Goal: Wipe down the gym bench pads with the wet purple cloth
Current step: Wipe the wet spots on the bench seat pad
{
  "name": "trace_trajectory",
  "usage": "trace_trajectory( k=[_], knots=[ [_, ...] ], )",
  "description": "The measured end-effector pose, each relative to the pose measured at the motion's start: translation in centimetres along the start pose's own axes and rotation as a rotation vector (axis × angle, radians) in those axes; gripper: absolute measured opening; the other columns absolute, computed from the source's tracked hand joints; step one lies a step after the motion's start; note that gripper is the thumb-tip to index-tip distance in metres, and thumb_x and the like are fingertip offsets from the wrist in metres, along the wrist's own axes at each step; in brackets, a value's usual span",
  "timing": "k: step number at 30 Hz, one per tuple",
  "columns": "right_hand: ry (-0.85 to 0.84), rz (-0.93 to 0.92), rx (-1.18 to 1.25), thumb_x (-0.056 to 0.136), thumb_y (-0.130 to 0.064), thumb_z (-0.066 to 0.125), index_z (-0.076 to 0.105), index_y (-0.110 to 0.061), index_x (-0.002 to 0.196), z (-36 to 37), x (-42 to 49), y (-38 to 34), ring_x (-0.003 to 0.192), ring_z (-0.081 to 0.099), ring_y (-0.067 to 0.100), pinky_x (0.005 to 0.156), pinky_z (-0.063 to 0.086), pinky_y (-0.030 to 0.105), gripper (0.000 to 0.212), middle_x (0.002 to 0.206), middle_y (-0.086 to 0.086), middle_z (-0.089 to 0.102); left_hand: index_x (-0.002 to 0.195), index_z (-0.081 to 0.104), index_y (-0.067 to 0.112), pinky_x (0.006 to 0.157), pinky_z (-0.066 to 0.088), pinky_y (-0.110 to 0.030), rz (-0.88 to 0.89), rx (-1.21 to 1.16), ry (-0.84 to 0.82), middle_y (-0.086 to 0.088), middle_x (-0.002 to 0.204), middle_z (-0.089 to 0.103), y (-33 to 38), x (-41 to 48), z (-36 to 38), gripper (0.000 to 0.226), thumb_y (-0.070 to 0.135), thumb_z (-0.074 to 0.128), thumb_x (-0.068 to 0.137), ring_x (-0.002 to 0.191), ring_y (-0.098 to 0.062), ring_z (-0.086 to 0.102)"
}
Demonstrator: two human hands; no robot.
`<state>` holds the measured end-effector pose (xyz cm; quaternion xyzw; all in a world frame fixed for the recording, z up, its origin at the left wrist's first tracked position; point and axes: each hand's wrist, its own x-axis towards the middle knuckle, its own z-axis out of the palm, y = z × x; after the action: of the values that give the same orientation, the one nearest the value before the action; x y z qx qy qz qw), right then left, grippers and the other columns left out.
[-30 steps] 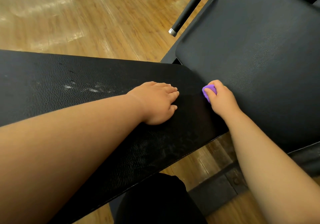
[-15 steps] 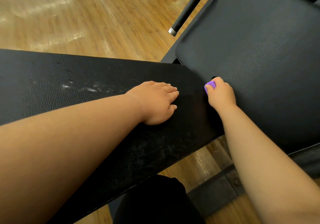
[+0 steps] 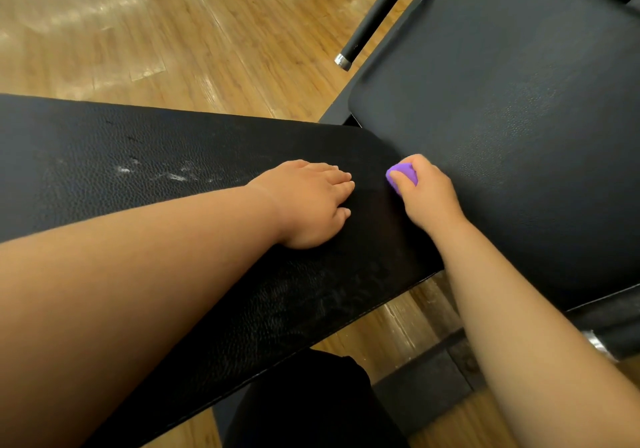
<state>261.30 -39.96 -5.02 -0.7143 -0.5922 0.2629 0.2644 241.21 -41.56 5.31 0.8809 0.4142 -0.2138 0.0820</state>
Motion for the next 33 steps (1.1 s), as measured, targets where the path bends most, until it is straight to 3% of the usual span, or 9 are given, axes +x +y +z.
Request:
trace_trajectory(
  k=[2, 4, 9, 15, 20, 24, 26, 30, 33],
  knots=[
    [-0.078, -0.123, 0.005, 0.097, -0.024, 0.054, 0.058, -0.019, 0.105, -0.2, -1.2, -0.4, 0.093, 0.048, 0.013, 0.075, 0.032, 0.023, 0.011, 0.104, -0.002, 0.057, 0.155, 0.010, 0.021, 0.118, 0.006, -0.030, -0.003, -0.007, -0.002, 0.005, 0.163, 0.007, 0.0, 0.0, -0.1, 0.057, 0.043, 0.019, 0.104, 0.149, -0.012, 0.004],
    [-0.095, -0.126, -0.012, 0.097, -0.023, 0.054, 0.058, -0.020, 0.106, -0.6, -0.8, 0.1, 0.094, 0.049, 0.014, 0.076, 0.032, 0.024, 0.011, 0.105, 0.000, 0.057, 0.155, 0.010, 0.021, 0.118, 0.006, -0.030, -0.007, -0.015, 0.000, 0.005, 0.163, 0.007, 0.0, 0.0, -0.1, 0.057, 0.043, 0.019, 0.104, 0.149, -0.012, 0.004],
    [0.041, 0.180, -0.020, 0.098, -0.023, 0.049, 0.057, -0.010, 0.113, -0.2, 1.7, 0.6, 0.105, 0.052, 0.032, 0.073, 0.030, 0.026, 0.022, 0.113, 0.013, 0.057, 0.156, 0.011, 0.020, 0.119, 0.005, -0.031, 0.000, -0.011, 0.001, 0.004, 0.163, 0.007, -0.1, 0.0, 0.0, 0.057, 0.042, 0.019, 0.104, 0.149, -0.013, 0.004],
    [-0.075, -0.109, -0.011, 0.097, -0.026, 0.053, 0.056, -0.020, 0.105, 0.4, -1.2, -2.0, 0.095, 0.049, 0.015, 0.077, 0.032, 0.024, 0.010, 0.104, -0.002, 0.056, 0.155, 0.012, 0.019, 0.118, 0.006, -0.031, 0.005, -0.018, 0.000, 0.003, 0.163, 0.009, -0.1, -0.1, -0.1, 0.056, 0.042, 0.019, 0.104, 0.149, -0.014, 0.006],
    [0.023, 0.184, -0.033, 0.098, -0.025, 0.049, 0.055, -0.011, 0.117, 0.0, 1.0, -0.9, 0.105, 0.051, 0.030, 0.079, 0.032, 0.027, 0.024, 0.118, 0.012, 0.056, 0.155, 0.013, 0.017, 0.119, 0.007, -0.033, 0.014, -0.028, 0.005, 0.001, 0.163, 0.010, -0.3, -0.2, -0.2, 0.056, 0.040, 0.020, 0.105, 0.149, -0.016, 0.006],
    [-0.032, 0.029, 0.000, 0.098, -0.027, 0.052, 0.055, -0.019, 0.107, 0.8, -1.3, -3.4, 0.093, 0.047, 0.014, 0.077, 0.033, 0.025, 0.012, 0.103, -0.003, 0.053, 0.154, 0.017, 0.014, 0.119, 0.011, -0.034, 0.025, -0.039, 0.004, -0.001, 0.162, 0.013, -0.1, -0.4, -0.5, 0.056, 0.038, 0.021, 0.104, 0.149, -0.017, 0.009],
    [-0.061, -0.009, -0.006, 0.098, -0.026, 0.052, 0.056, -0.019, 0.107, 0.5, -2.1, -3.6, 0.093, 0.049, 0.014, 0.076, 0.034, 0.025, 0.012, 0.104, -0.002, 0.056, 0.154, 0.018, 0.013, 0.119, 0.012, -0.035, 0.024, -0.049, 0.011, -0.003, 0.162, 0.014, -0.2, -0.6, -0.6, 0.055, 0.037, 0.021, 0.104, 0.149, -0.019, 0.010],
    [0.011, 0.228, -0.046, 0.099, -0.024, 0.048, 0.055, -0.011, 0.117, 0.2, -0.3, -3.0, 0.104, 0.051, 0.030, 0.077, 0.032, 0.027, 0.023, 0.119, 0.014, 0.057, 0.153, 0.020, 0.010, 0.120, 0.007, -0.037, -0.022, 0.008, 0.052, -0.006, 0.161, 0.019, -0.1, -0.7, -0.5, 0.056, 0.037, 0.020, 0.104, 0.149, -0.022, 0.012],
    [0.011, 0.238, -0.032, 0.099, -0.025, 0.048, 0.054, -0.011, 0.115, 0.8, -0.8, -4.6, 0.095, 0.047, 0.023, 0.076, 0.031, 0.027, 0.021, 0.115, 0.010, 0.055, 0.153, 0.016, 0.009, 0.121, 0.005, -0.039, -0.072, 0.012, 0.056, -0.008, 0.161, 0.016, -0.2, -0.9, -0.5, 0.058, 0.038, 0.019, 0.103, 0.149, -0.024, 0.010]
  ],
)
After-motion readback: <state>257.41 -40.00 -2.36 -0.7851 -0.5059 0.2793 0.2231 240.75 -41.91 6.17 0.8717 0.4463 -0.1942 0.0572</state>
